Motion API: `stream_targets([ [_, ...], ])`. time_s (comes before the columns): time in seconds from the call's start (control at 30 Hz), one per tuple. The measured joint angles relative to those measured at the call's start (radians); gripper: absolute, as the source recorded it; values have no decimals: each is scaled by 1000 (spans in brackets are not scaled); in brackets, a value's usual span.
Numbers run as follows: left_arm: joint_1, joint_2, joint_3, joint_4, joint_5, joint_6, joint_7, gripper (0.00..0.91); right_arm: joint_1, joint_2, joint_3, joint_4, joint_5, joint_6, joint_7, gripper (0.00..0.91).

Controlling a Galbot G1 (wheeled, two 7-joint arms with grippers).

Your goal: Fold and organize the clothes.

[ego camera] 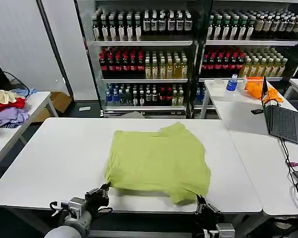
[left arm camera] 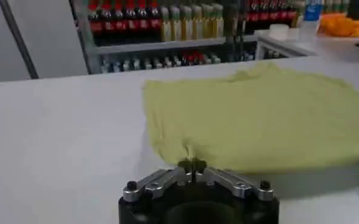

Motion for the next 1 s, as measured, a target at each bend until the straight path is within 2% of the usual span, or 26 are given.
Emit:
stream_targets([
  [0.53,-127,48,43,72,3,-4,23,20,215,-102,-17,-109,60,-16,-8,0],
  [1.0,-296,32,145,235,32,-8,21,20,444,-158,-73,-294,59,-2,-26,0],
])
